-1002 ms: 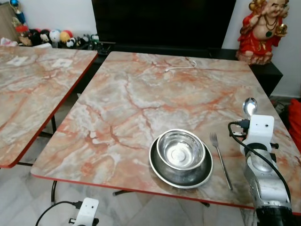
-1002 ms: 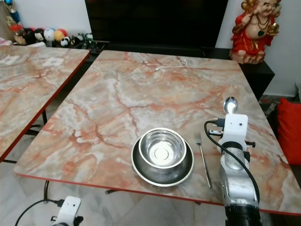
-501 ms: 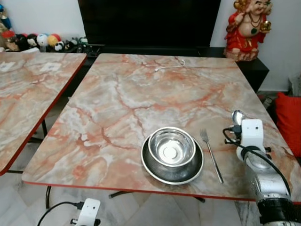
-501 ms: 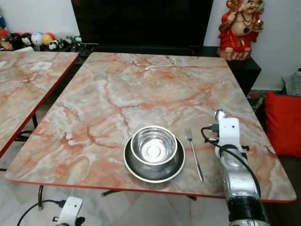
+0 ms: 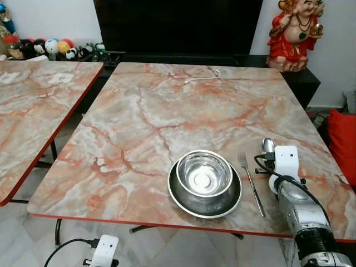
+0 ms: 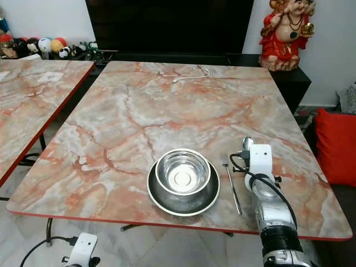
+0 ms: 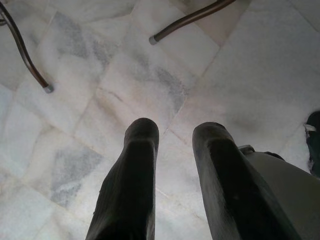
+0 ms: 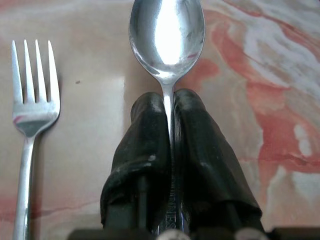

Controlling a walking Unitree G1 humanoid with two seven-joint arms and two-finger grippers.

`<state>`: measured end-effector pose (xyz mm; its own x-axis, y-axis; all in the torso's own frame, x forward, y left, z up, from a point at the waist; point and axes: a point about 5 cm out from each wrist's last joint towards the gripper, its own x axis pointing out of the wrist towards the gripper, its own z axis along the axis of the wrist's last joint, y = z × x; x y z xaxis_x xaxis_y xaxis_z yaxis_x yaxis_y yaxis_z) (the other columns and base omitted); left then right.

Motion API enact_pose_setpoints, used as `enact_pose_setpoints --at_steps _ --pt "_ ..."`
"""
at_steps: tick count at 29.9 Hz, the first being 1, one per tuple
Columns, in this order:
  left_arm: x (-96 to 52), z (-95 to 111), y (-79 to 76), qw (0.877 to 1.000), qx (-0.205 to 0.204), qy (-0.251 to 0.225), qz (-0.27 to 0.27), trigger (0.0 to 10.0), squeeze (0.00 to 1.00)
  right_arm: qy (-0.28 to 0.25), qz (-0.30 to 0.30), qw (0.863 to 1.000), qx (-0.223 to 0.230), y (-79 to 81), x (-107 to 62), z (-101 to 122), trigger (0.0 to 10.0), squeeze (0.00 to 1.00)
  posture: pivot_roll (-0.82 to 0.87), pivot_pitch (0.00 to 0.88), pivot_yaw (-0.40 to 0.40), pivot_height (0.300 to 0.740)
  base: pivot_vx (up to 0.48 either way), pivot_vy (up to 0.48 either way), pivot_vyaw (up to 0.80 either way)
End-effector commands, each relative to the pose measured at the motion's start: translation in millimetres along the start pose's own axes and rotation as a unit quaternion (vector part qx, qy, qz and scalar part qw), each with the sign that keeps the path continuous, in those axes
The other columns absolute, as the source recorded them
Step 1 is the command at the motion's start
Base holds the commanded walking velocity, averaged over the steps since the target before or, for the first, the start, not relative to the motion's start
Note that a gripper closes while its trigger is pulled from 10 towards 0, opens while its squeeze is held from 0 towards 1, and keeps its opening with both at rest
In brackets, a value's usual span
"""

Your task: Setting the table

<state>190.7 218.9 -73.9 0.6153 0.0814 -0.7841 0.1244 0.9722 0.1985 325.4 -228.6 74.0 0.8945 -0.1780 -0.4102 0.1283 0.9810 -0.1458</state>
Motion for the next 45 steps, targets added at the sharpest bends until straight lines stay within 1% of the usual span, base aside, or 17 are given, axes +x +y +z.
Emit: enact_pose_setpoints --at_steps 1,5,9,12,17,24,32,37,45 --pt "-0.9 -4.7 1.9 1.000 0.004 0.010 0.001 10.0 0.00 0.001 -0.002 1.000 -0.007 0.5 0.5 5.7 10.0 0.00 0.03 0.000 -0.008 0.740 0.000 0.000 0.00" --pt "-1.1 -5.7 1.7 1.000 0.004 0.012 0.001 10.0 0.00 0.012 0.000 1.000 -0.014 -2.2 -5.4 3.5 10.0 0.00 0.02 0.000 -0.010 0.740 0.000 0.000 0.00" --pt "-1.2 -6.6 0.6 1.000 0.005 0.013 -0.001 10.0 0.00 0.018 0.008 1.000 -0.003 -0.5 -10.7 0.9 10.0 0.00 0.01 0.000 -0.012 0.740 0.000 0.000 0.00" --pt "-1.3 -7.1 0.2 1.000 0.004 0.014 -0.002 10.0 0.00 0.028 0.012 1.000 -0.002 0.0 -16.9 -4.9 10.0 0.00 0.00 0.000 -0.013 0.740 0.000 0.000 0.00" --pt "-1.5 -7.9 0.1 1.000 0.003 0.015 -0.002 10.0 0.00 0.038 0.012 0.999 -0.003 -1.5 -22.7 -8.7 10.0 0.00 0.00 0.000 -0.016 0.740 0.000 0.000 0.00" --pt "-1.8 -9.4 0.2 1.000 0.004 0.017 -0.003 10.0 0.00 0.053 0.031 0.998 0.006 3.4 -30.8 -12.0 10.0 0.00 0.00 0.000 -0.016 0.740 0.000 0.000 0.00" --pt "-1.6 -8.5 0.3 1.000 0.004 0.016 -0.002 10.0 0.00 0.060 0.039 0.997 0.010 10.8 -28.9 -15.2 10.0 0.00 0.00 0.000 -0.017 0.740 0.000 0.000 0.00" --pt "-1.5 -8.0 -0.1 1.000 0.005 0.015 -0.003 10.0 0.00 0.059 0.034 0.998 0.013 11.0 -24.7 -10.4 10.0 0.00 0.01 0.001 -0.016 0.740 0.000 0.000 0.00" --pt "-1.1 -6.3 -1.0 1.000 0.006 0.012 -0.004 10.0 0.00 0.065 0.044 0.997 0.015 19.4 -20.3 -12.8 10.0 0.00 0.00 0.007 -0.015 0.740 0.000 0.000 0.00"
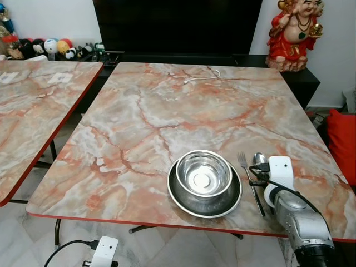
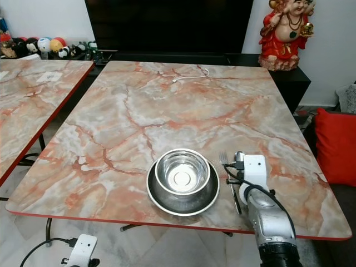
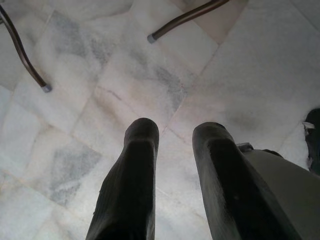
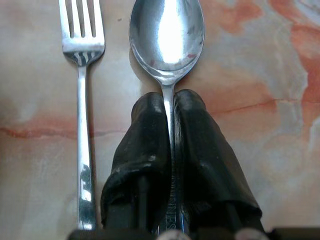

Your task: Setting the table

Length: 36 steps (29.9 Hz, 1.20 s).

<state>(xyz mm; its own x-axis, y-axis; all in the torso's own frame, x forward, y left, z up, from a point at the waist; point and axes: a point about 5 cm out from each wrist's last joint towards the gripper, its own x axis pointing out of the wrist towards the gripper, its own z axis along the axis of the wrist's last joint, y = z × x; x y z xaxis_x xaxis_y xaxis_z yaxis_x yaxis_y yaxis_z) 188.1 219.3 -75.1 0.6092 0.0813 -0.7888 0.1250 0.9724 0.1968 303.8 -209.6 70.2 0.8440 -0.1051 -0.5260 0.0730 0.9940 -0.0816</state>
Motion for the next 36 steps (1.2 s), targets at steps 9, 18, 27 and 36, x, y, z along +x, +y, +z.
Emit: enact_pose_setpoints --at_steps 9,18,27,36 --pt "-0.7 -4.2 -0.2 1.000 0.005 0.009 -0.002 10.0 0.00 0.006 -0.003 1.000 0.000 -0.7 1.5 -2.8 10.0 0.00 0.01 0.011 -0.017 0.740 0.000 0.000 0.00" --pt "-0.8 -4.6 0.7 1.000 0.005 0.010 -0.001 10.0 0.00 0.005 -0.007 1.000 0.002 -3.2 2.2 -3.0 10.0 0.27 0.01 0.015 -0.014 0.740 0.000 0.000 0.00" --pt "-1.0 -5.2 1.7 1.000 0.006 0.011 0.000 10.0 0.00 0.004 -0.009 1.000 0.003 -3.2 2.5 -2.7 10.0 0.26 0.01 0.006 -0.013 0.740 0.000 0.000 0.00" --pt "-1.2 -5.4 3.1 1.000 0.005 0.011 0.002 10.0 0.00 0.000 -0.004 1.000 0.002 1.2 4.3 -1.4 10.0 0.25 0.01 0.000 -0.011 0.740 0.000 0.000 0.00"
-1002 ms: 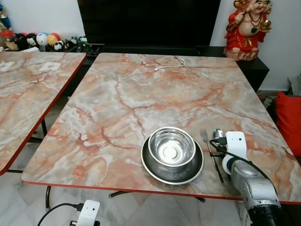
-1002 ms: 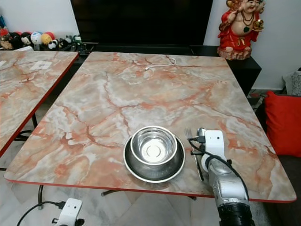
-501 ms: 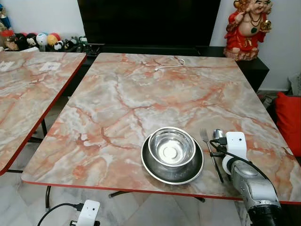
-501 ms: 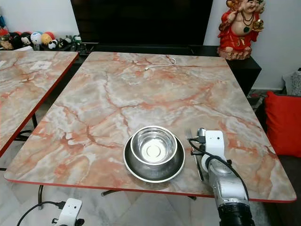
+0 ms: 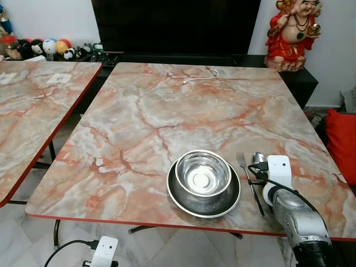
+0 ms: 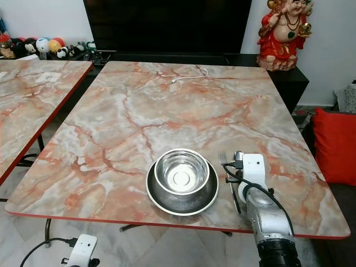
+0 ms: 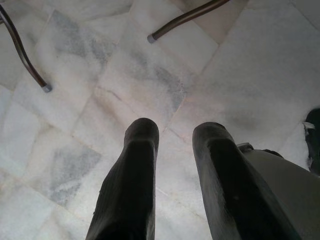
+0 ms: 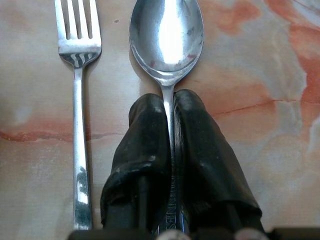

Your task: Setting the table

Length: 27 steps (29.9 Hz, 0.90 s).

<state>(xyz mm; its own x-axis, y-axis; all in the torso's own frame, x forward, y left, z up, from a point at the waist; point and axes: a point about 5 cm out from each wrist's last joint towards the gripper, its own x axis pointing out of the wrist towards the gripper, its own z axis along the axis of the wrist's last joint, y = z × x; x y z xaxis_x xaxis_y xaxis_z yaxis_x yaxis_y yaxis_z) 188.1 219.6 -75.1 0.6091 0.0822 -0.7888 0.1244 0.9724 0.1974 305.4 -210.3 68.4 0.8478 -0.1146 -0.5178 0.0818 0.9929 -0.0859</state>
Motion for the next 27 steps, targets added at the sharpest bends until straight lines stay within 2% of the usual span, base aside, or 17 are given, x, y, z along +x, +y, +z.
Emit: enact_pose_setpoints --at_steps 1,17,18,19,25,27 --pt "-1.1 -5.3 2.7 1.000 0.006 0.011 0.002 10.0 0.00 0.005 0.001 1.000 0.001 1.7 1.8 -0.6 10.0 0.25 0.01 0.000 -0.011 0.740 0.000 0.000 0.00" --pt "-0.9 -4.4 2.9 1.000 0.005 0.010 0.003 10.0 0.00 -0.002 0.000 1.000 0.003 1.5 2.3 1.6 10.0 0.33 0.01 0.000 -0.012 0.740 0.000 0.000 0.00" --pt "-0.9 -4.3 2.9 1.000 0.005 0.010 0.003 10.0 0.00 -0.002 0.000 1.000 0.003 1.7 2.4 1.6 10.0 0.71 0.02 0.001 -0.014 0.740 0.000 0.000 0.00" --pt "-0.9 -4.3 3.0 1.000 0.005 0.010 0.003 10.0 0.00 -0.002 0.001 1.000 0.003 2.2 2.6 1.6 10.0 0.74 0.02 0.001 -0.014 0.740 0.000 0.000 0.00" --pt "-0.8 -4.0 3.0 1.000 0.004 0.010 0.003 10.0 0.00 -0.003 0.002 1.000 0.004 2.9 2.9 2.2 10.0 0.73 0.02 0.006 -0.013 0.740 0.000 0.000 0.00" --pt "-0.8 -3.9 3.1 1.000 0.004 0.010 0.004 10.0 0.00 -0.003 0.001 1.000 0.004 3.1 3.0 2.1 10.0 0.68 0.02 0.007 -0.013 0.740 0.000 0.000 0.00"
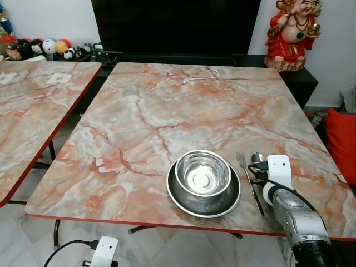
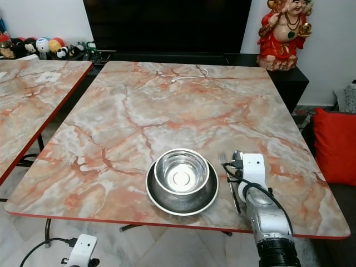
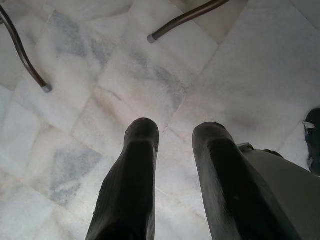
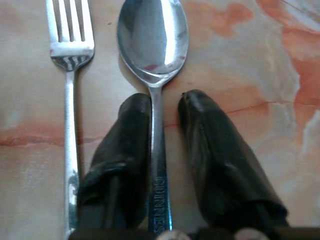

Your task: Setting the table

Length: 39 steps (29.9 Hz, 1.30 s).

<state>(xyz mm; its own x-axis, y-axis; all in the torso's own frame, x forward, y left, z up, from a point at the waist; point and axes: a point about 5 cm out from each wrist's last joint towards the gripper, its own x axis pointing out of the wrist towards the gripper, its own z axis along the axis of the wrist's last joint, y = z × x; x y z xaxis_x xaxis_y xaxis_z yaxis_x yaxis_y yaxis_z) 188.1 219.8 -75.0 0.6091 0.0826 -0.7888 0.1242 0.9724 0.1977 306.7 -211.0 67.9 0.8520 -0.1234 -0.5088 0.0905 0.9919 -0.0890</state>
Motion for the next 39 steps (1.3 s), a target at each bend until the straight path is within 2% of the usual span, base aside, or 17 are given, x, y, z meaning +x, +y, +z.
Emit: enact_pose_setpoints --at_steps 1,2,3,4,10,19,23,26,29,32,34,36,37,39 --pt "-0.8 -3.9 2.9 1.000 0.004 0.010 0.004 10.0 0.00 0.002 0.005 1.000 0.003 3.6 1.6 1.9 10.0 0.62 0.02 0.007 -0.013 0.740 0.000 0.000 0.00" --pt "-0.8 -3.8 3.0 1.000 0.004 0.010 0.004 10.0 0.00 0.002 0.004 1.000 0.003 3.6 1.6 2.0 10.0 0.57 0.02 0.007 -0.013 0.740 0.000 0.000 0.00" --pt "-0.8 -3.8 3.0 1.000 0.004 0.010 0.004 10.0 0.00 0.001 0.004 1.000 0.003 3.5 1.7 2.0 10.0 0.57 0.02 0.007 -0.013 0.740 0.000 0.000 0.00" --pt "-0.7 -3.7 3.0 1.000 0.004 0.010 0.004 10.0 0.00 -0.001 0.002 1.000 0.004 3.0 1.7 2.5 10.0 0.00 0.02 0.008 -0.013 0.740 0.000 0.000 0.00" --pt "-0.8 -4.2 2.8 1.000 0.004 0.010 0.003 10.0 0.00 -0.033 0.000 0.999 0.028 1.3 0.6 9.8 10.0 0.00 0.02 0.008 -0.013 0.740 0.000 0.000 0.00" --pt "-0.8 -4.3 1.9 1.000 0.006 0.010 0.002 10.0 0.00 -0.035 -0.002 0.999 0.032 0.7 0.6 9.6 10.0 0.00 0.02 0.000 -0.014 0.740 0.000 0.000 0.00" --pt "-0.7 -4.0 1.4 1.000 0.007 0.009 0.001 10.0 0.00 -0.046 -0.025 0.998 0.027 -5.0 0.0 11.5 10.0 0.00 0.02 0.000 -0.014 0.740 0.000 0.000 0.00" --pt "-0.7 -4.2 0.5 1.000 0.010 0.009 -0.002 10.0 0.00 -0.063 -0.033 0.996 0.045 -8.7 -1.1 13.1 10.0 0.00 0.02 0.000 -0.014 0.740 0.000 0.000 0.00" --pt "-0.8 -4.8 -0.9 1.000 0.012 0.010 -0.004 10.0 0.00 -0.101 -0.026 0.992 0.067 -8.3 -4.5 20.4 10.0 0.00 0.01 0.000 -0.013 0.740 0.000 0.000 0.00" --pt "-1.1 -6.1 -1.7 1.000 0.015 0.011 -0.006 10.0 0.00 -0.134 -0.029 0.988 0.067 -7.7 -9.2 25.3 10.0 0.00 0.01 0.000 -0.011 0.740 0.000 0.000 0.00" --pt "-1.2 -6.0 -2.0 1.000 0.014 0.008 -0.007 10.0 0.00 -0.193 -0.038 0.977 0.078 -9.0 -15.9 36.3 10.0 0.00 0.01 0.000 -0.012 0.740 0.000 0.000 0.00" --pt "-1.3 -6.1 -1.9 1.000 0.013 0.006 -0.007 10.0 0.00 -0.226 -0.056 0.970 0.073 -11.5 -20.7 41.9 10.0 0.00 0.01 0.000 -0.012 0.740 0.000 0.000 0.00" --pt "-1.5 -6.8 -2.0 1.000 0.015 0.007 -0.007 10.0 0.00 -0.262 -0.075 0.960 0.069 -14.9 -27.3 46.7 10.0 0.00 0.01 0.000 -0.012 0.740 0.000 0.000 0.00" --pt "-1.6 -7.3 -2.0 1.000 0.016 0.007 -0.007 10.0 0.00 -0.290 -0.080 0.950 0.077 -15.8 -33.8 50.5 10.0 0.00 0.01 0.000 -0.010 0.740 0.000 0.000 0.00"
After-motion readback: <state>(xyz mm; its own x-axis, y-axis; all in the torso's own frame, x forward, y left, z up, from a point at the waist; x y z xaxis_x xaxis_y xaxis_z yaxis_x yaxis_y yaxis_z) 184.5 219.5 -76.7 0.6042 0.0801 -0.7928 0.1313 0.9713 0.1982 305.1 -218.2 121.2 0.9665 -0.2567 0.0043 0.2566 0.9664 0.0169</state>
